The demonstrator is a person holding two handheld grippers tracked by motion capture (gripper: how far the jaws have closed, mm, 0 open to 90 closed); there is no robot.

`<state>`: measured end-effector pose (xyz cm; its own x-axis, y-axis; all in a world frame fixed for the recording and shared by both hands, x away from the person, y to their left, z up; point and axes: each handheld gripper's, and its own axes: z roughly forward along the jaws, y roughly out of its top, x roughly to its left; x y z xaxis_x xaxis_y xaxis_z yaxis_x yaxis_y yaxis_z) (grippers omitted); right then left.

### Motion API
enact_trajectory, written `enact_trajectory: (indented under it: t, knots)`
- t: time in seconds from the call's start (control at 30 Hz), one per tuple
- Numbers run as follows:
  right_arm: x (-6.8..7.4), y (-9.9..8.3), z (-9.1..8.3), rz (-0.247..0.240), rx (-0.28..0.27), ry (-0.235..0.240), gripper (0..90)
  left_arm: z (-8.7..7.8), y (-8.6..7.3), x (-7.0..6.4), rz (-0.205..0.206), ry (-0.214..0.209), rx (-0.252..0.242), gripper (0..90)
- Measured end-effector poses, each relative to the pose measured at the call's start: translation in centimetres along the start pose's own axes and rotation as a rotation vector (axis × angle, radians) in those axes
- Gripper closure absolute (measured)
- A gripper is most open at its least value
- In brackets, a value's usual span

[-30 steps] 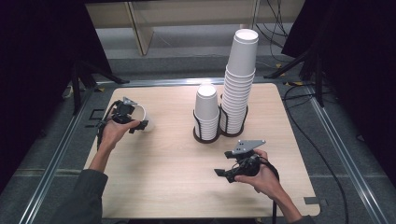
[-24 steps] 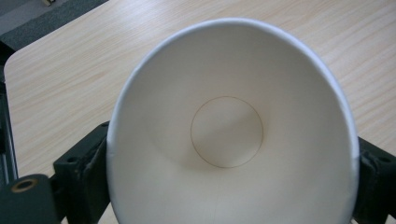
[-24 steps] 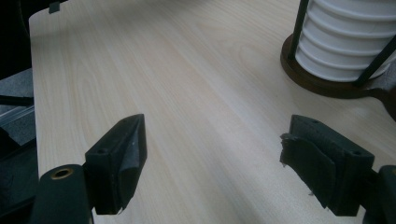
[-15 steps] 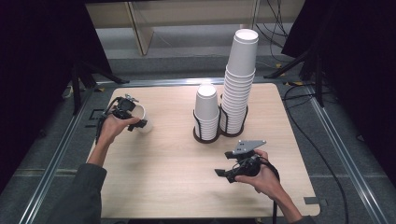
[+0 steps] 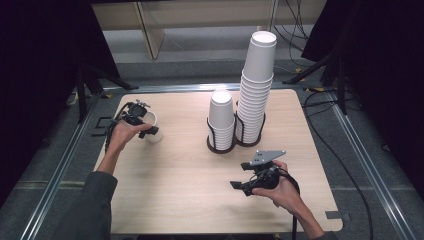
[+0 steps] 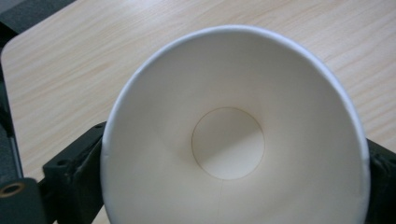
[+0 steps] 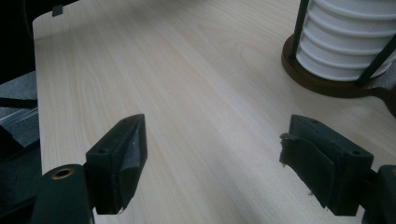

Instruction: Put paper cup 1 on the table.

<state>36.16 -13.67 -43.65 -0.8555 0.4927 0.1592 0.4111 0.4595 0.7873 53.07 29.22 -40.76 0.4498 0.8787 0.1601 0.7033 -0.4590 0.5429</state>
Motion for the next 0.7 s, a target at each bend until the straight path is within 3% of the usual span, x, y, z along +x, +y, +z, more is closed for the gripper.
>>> enact_trajectory:
  t: [0.33,0.67,0.7]
  knots:
    - [-0.2,0.0,-0.2,-0.013,-0.011,0.002,22.2,0.8,0.0,-0.5,-0.013,0.007,-0.091,4.9]
    - [-0.2,-0.1,-0.3,-0.006,-0.009,-0.001,22.2,0.9,-1.4,-0.2,-0.045,0.042,-0.2,4.8]
    - [0.0,-0.1,-0.3,0.012,-0.004,0.006,22.2,1.0,-1.5,-0.1,-0.046,0.04,-0.209,4.8]
